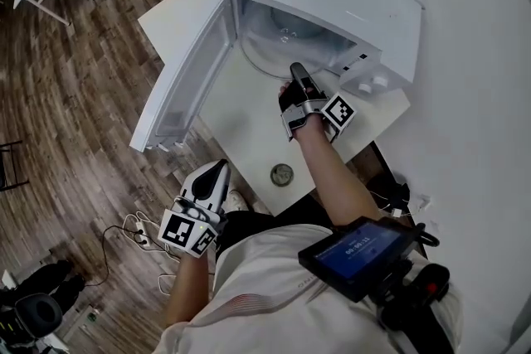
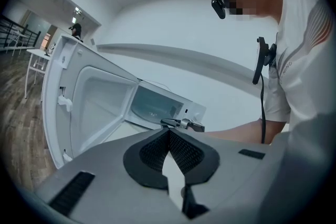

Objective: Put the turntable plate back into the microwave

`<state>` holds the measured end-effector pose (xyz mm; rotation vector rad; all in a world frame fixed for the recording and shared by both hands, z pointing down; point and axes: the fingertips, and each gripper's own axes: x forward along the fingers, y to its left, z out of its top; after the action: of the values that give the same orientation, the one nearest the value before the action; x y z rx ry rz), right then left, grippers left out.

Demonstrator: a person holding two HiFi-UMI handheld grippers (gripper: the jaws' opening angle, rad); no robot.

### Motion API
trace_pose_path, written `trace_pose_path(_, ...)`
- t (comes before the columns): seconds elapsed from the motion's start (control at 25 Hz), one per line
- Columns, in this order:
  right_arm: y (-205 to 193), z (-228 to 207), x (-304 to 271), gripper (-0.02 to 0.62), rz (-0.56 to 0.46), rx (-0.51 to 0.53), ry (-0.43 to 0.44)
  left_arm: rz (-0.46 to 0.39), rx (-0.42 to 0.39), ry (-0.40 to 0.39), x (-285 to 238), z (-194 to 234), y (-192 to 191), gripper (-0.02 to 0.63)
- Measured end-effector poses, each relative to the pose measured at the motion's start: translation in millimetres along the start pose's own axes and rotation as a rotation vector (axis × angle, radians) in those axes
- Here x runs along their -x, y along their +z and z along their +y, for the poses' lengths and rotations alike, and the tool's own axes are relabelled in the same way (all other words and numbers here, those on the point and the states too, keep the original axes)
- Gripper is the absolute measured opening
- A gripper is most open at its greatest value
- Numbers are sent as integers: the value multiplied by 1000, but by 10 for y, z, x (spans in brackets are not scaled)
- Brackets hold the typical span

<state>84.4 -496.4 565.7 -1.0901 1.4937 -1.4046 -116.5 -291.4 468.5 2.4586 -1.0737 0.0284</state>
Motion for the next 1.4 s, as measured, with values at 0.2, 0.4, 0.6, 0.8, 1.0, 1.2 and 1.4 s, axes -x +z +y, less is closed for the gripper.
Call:
trace_pose_path(0.2, 298, -138, -271, 28, -66, 2, -15, -2, 12, 18, -60, 39, 8, 11)
trace_pose_path(0.4, 440, -160, -492, 29, -129, -12, -44, -6, 34, 42, -50, 83, -17, 11)
trace_pose_path(0.6, 537, -167, -646, 32, -192, -38, -49, 0, 49, 50, -45, 107, -43, 11)
trace_pose_path(0.8, 637, -220, -683, 37, -282, -97, -94, 3, 53, 48, -29, 114, -58, 11)
trace_pose_path(1.0, 655, -207, -738, 38, -289, -84, -172, 3, 61, 56, 26, 153, -79, 11)
trace_pose_path(1.2, 515, -127, -832, 77, -186, -118, -235, 5, 70, 52, 39, 168, -80, 11)
trace_pose_path(1.4, 359, -185, -836, 132, -93, -150, -264, 4, 75, 48, 69, 188, -93, 11)
